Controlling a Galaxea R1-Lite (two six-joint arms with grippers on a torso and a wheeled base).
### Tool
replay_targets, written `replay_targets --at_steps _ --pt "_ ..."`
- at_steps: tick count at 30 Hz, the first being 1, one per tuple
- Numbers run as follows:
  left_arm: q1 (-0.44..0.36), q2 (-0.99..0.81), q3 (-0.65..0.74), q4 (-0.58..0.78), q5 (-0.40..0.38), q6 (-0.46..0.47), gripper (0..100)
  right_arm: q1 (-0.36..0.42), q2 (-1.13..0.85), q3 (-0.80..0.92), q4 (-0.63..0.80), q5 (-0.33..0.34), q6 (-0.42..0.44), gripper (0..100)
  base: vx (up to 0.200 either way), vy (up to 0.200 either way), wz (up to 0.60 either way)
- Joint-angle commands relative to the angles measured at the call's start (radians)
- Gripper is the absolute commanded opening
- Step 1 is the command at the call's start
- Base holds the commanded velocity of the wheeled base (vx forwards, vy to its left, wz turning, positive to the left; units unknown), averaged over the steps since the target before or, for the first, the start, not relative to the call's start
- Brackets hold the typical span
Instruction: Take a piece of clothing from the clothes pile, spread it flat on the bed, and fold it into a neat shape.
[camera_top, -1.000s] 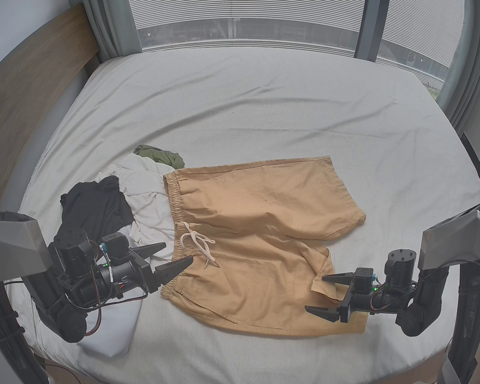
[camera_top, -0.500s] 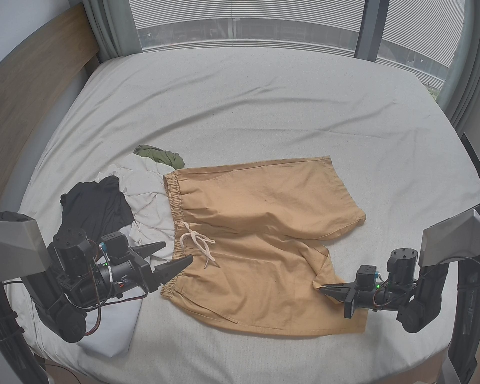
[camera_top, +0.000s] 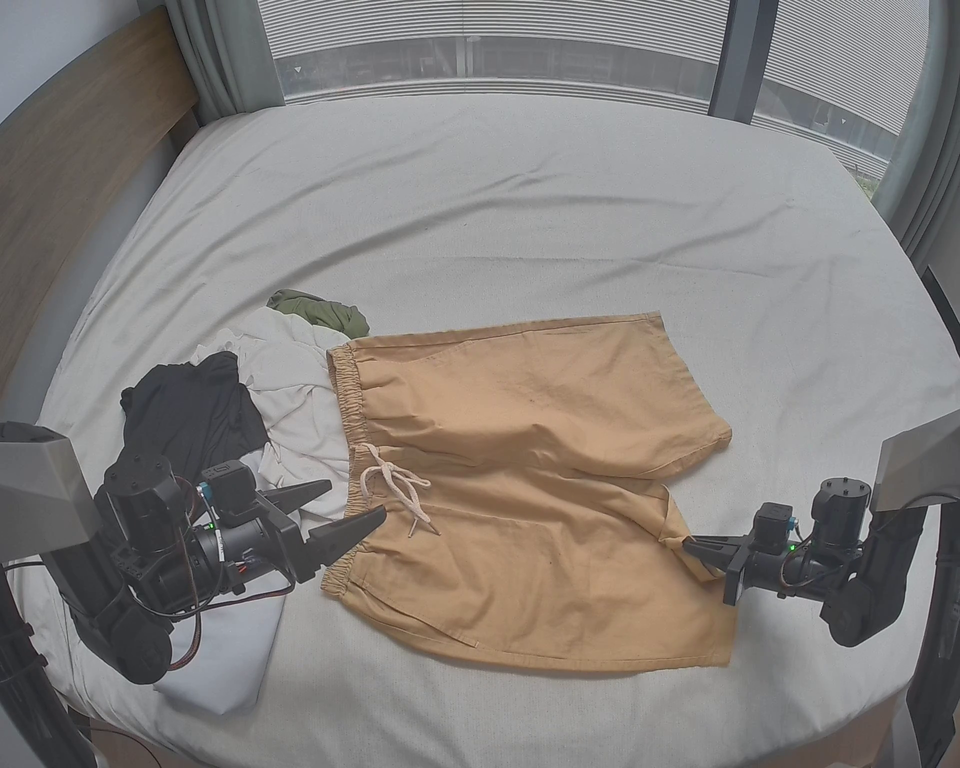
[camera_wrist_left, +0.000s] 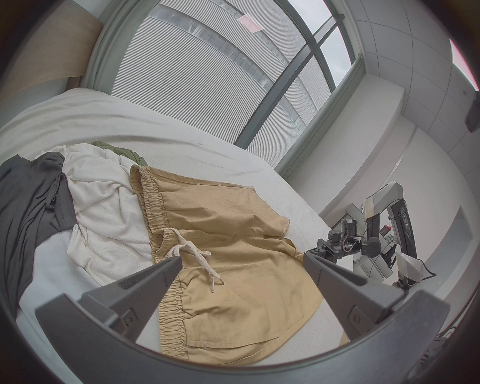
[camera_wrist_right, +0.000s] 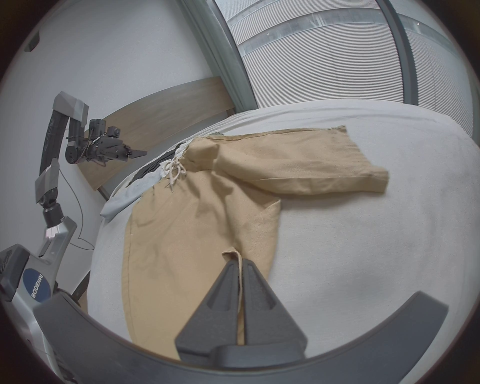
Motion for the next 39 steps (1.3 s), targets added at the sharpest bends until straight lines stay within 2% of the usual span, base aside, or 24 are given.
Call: replay_targets --at_steps 1,14,25,39 --pt "0.002 0.001 -0.003 -0.004 0.000 -0.001 100 -0.040 -0.020 -0.011 -0.001 0.005 0.001 0 0.000 0.000 0.00" --pt "0.008 0.012 -0.003 -0.004 0.000 0.001 100 -0.064 -0.015 -0.078 -0.001 0.003 0.045 0 0.000 0.000 0.00" --pt "0.014 0.046 0.000 -0.002 0.003 0.006 100 -0.141 -0.012 -0.127 -0.001 0.008 0.075 0 0.000 0.000 0.00" --pt "0.014 0.081 0.026 -0.002 0.032 0.009 100 -0.188 -0.008 -0.147 -0.001 -0.003 0.070 0 0.000 0.000 0.00"
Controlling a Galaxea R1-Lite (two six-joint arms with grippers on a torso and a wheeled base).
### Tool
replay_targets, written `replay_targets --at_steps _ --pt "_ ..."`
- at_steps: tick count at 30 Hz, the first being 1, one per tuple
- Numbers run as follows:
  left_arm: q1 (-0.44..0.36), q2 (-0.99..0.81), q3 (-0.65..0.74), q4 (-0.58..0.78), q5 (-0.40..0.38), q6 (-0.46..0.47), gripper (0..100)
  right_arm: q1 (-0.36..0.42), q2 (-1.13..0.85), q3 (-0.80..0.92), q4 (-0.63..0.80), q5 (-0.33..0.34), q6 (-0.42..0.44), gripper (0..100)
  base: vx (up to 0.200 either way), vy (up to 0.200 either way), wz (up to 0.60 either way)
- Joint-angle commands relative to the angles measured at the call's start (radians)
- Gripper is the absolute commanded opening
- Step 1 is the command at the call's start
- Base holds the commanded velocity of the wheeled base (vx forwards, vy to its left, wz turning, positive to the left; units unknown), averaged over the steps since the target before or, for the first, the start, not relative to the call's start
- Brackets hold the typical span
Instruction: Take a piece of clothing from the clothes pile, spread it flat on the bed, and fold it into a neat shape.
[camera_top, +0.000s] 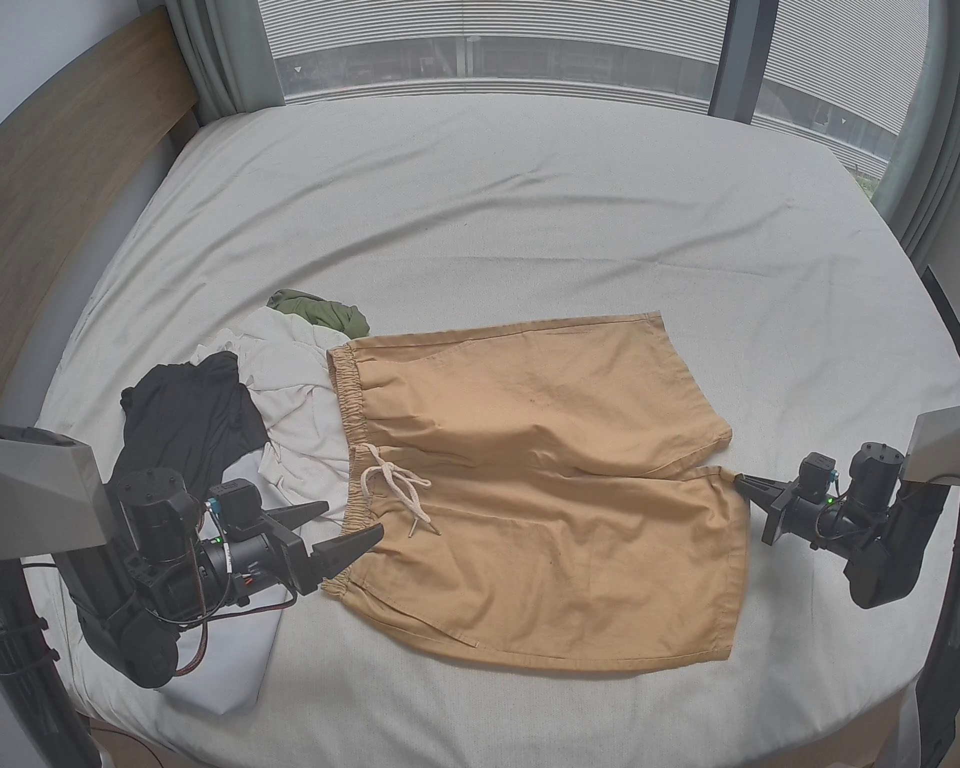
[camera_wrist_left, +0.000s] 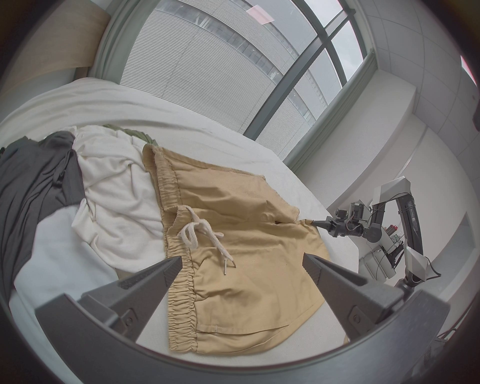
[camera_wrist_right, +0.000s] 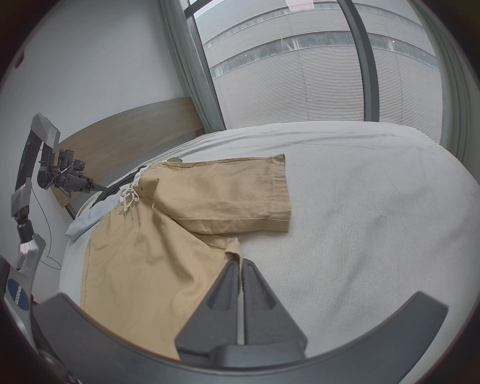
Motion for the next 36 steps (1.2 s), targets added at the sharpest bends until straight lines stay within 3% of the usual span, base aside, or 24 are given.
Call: replay_targets --at_steps 1,11,12,21,29,36 --pt "-0.001 0.014 0.007 -0.002 0.003 0.000 100 -0.008 0.002 -0.003 -0.001 -0.001 -0.001 0 0.000 0.000 0.00" --pt "-0.001 0.014 0.015 -0.002 0.003 -0.002 100 0.001 0.004 -0.016 -0.001 0.001 -0.001 0 0.000 0.000 0.00" --pt "-0.001 0.014 0.017 -0.002 0.003 -0.002 100 0.002 0.002 -0.031 -0.002 -0.007 0.005 100 0.000 0.000 0.00" --pt "0.019 -0.004 0.024 -0.002 0.000 -0.008 100 -0.031 -0.065 -0.034 0.001 -0.035 0.015 100 0.000 0.000 0.00" --pt "0.030 -0.013 0.073 -0.002 -0.007 -0.006 100 -0.024 -0.170 -0.019 0.003 -0.033 0.094 100 0.000 0.000 0.00" --pt "0.032 -0.012 0.136 -0.001 0.004 -0.012 100 -0.008 -0.189 -0.002 0.001 -0.029 0.108 100 0.000 0.000 0.00"
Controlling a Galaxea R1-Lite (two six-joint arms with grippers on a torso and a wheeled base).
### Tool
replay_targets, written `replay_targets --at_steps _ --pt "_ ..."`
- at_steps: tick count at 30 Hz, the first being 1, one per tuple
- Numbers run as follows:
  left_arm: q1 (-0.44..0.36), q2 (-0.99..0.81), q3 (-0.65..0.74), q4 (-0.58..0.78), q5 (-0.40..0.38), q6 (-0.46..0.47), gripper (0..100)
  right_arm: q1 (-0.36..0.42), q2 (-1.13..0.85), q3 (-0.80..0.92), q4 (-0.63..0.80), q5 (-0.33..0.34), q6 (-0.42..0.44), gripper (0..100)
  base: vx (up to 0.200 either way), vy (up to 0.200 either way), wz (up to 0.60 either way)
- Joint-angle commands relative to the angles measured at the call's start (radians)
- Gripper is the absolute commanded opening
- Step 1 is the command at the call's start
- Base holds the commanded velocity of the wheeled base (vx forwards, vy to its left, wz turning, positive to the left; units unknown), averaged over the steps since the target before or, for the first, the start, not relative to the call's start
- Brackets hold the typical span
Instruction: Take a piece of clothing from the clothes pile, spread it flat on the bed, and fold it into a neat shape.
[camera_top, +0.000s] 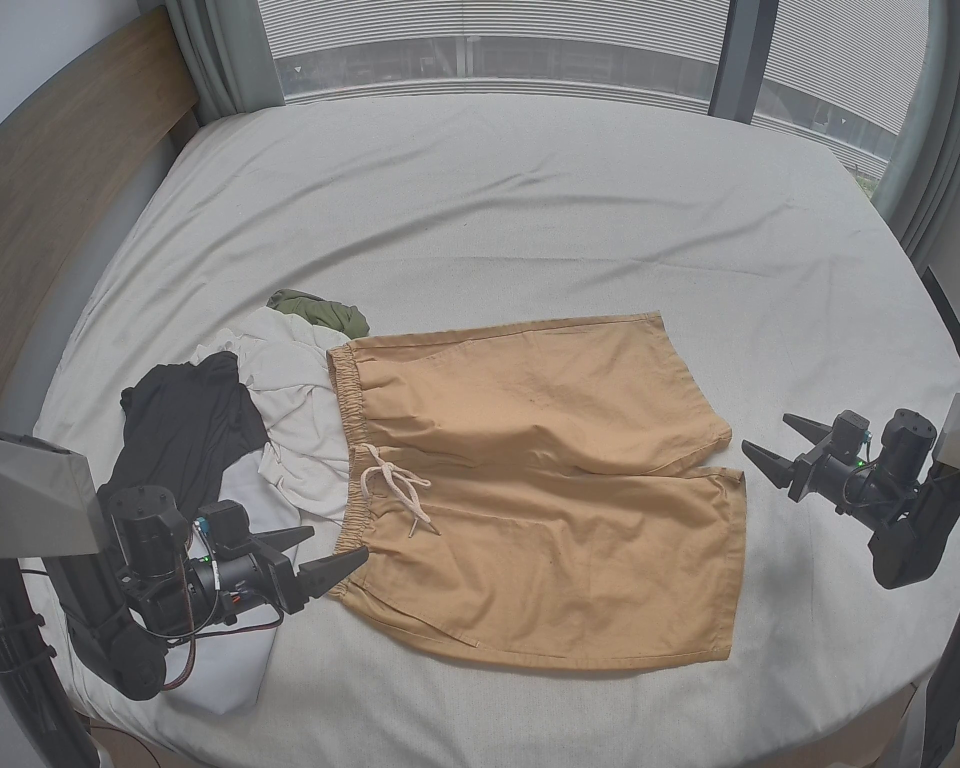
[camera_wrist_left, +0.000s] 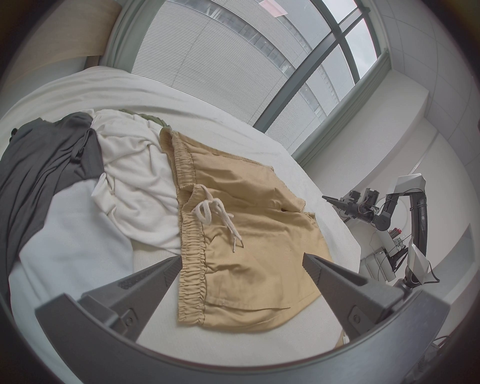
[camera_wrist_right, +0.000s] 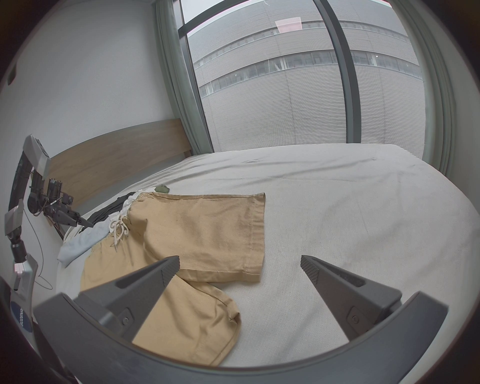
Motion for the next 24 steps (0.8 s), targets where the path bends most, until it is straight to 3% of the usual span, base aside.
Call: replay_targets --at_steps 1,10,24 --pt "0.003 -0.004 0.051 -0.001 0.003 -0.006 100 0.012 -0.025 0.007 -0.001 0.000 0.001 100 0.000 0.000 0.00" --pt "0.017 0.028 0.103 0.004 0.023 -0.006 100 0.019 -0.022 0.004 -0.001 0.000 0.001 100 0.000 0.000 0.00" --pt "0.051 0.181 0.056 0.001 0.020 -0.012 100 0.025 -0.016 0.007 -0.001 -0.003 0.001 100 0.000 0.000 0.00"
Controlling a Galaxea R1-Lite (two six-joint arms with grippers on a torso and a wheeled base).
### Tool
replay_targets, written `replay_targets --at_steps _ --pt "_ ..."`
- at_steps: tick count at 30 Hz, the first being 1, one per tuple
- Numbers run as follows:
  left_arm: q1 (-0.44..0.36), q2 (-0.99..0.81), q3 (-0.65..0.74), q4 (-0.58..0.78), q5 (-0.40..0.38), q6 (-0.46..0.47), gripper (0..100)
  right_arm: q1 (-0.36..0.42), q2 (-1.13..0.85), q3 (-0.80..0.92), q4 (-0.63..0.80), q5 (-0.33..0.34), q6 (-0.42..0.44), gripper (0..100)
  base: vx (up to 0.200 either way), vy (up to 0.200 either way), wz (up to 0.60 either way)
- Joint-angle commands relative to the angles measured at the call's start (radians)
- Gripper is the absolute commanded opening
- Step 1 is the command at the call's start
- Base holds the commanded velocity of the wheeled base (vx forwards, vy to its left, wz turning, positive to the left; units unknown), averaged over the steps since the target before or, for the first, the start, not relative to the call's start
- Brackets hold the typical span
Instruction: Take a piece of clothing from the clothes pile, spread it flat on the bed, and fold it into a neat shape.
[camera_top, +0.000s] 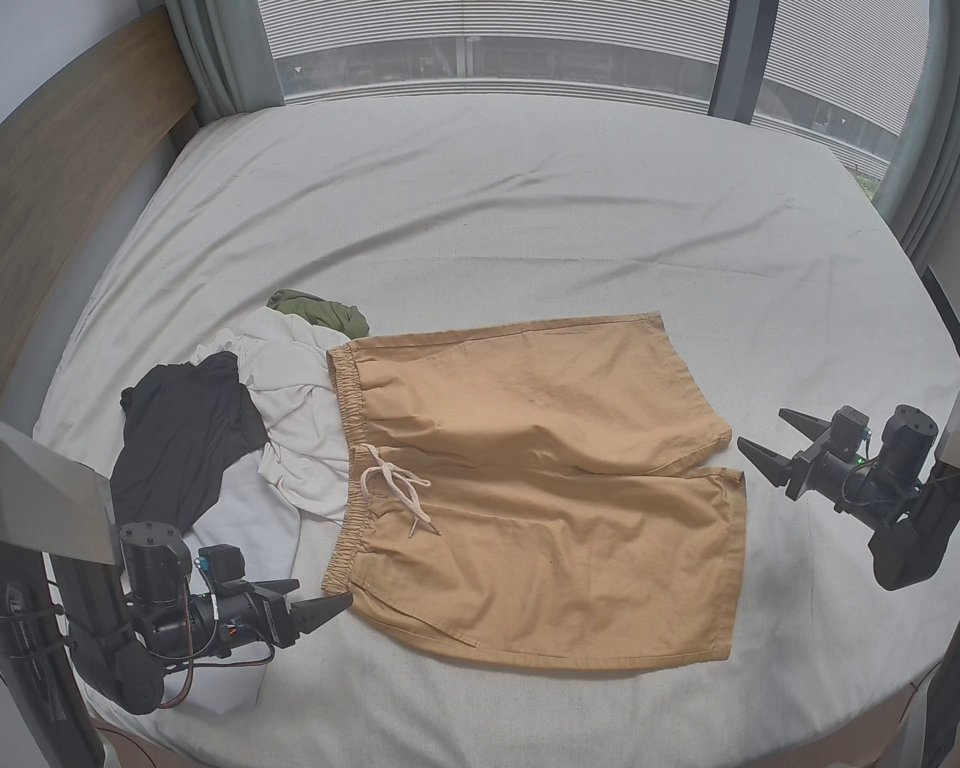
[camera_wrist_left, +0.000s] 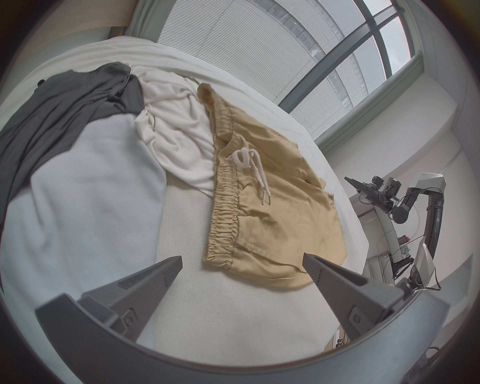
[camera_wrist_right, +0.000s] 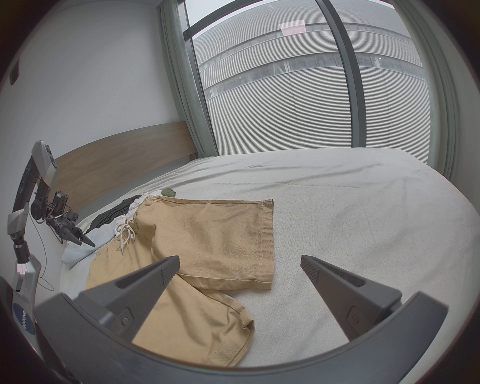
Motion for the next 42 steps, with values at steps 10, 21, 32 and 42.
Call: replay_targets --at_steps 10,21,32,42 --pt "-0.011 0.088 -0.099 0.002 0.009 -0.089 100 0.002 0.011 -0.001 0.000 -0.001 -0.001 100 0.000 0.000 0.00" --pt "-0.018 0.159 -0.171 0.001 0.060 -0.167 100 0.000 0.017 -0.001 0.000 -0.001 -0.001 100 0.000 0.000 0.00" --pt "-0.031 0.162 -0.172 -0.001 0.058 -0.170 0 0.002 0.017 -0.001 -0.002 -0.001 -0.003 100 0.000 0.000 0.00" --pt "-0.043 0.171 -0.179 -0.002 0.052 -0.170 0 0.020 0.015 0.094 0.001 0.005 -0.006 100 0.000 0.000 0.00"
